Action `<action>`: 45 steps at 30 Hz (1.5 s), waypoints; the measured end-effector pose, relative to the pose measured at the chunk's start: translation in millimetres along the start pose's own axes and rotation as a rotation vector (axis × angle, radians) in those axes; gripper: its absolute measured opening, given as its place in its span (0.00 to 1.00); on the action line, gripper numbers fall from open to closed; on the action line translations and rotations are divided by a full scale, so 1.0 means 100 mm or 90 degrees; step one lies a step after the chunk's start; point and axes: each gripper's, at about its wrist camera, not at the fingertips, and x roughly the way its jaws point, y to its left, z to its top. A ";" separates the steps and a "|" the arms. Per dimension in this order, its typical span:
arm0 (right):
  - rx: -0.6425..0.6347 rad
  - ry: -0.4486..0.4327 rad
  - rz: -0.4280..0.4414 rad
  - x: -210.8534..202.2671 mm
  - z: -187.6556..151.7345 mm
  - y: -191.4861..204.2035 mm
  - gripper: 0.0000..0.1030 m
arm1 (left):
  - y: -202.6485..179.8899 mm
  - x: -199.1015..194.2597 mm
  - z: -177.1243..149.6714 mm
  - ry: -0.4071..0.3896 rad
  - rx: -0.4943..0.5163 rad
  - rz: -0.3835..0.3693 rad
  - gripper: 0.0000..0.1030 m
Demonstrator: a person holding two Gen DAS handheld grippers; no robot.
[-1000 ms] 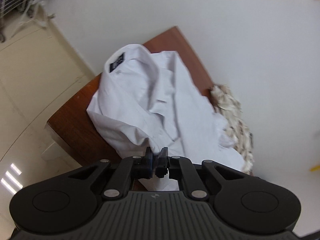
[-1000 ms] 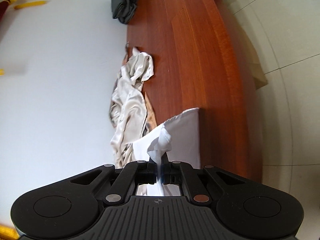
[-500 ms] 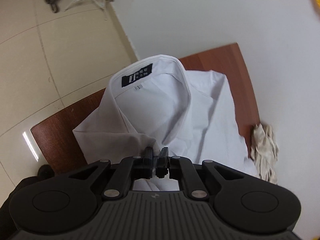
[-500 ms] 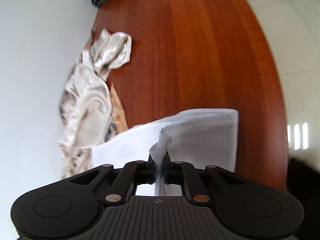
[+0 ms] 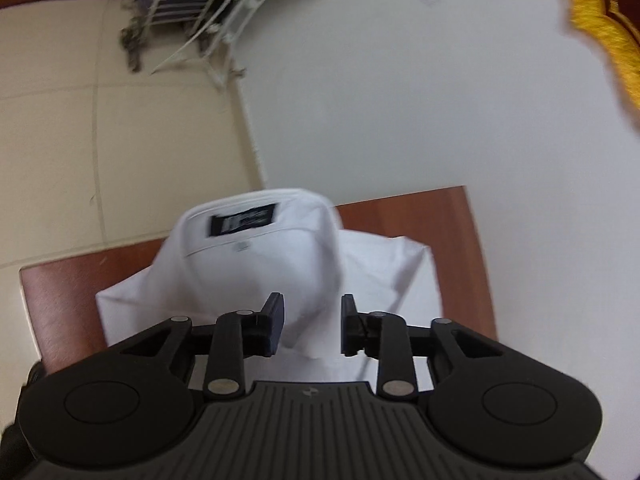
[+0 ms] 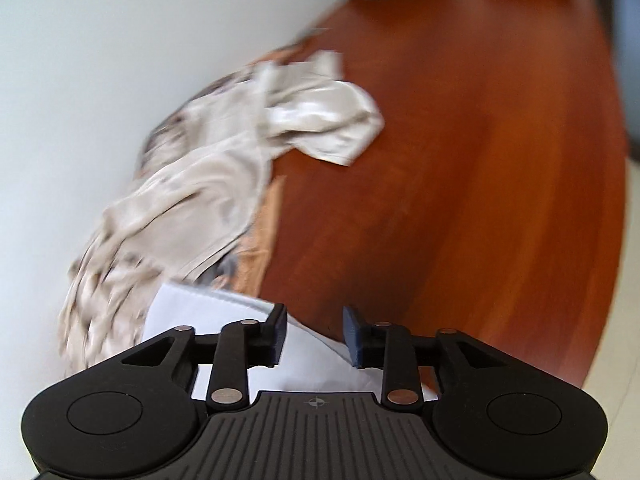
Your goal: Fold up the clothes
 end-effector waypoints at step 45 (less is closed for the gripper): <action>-0.241 0.349 0.265 0.51 -0.23 -0.48 0.07 | -0.99 0.24 -2.17 0.117 0.676 -0.114 0.51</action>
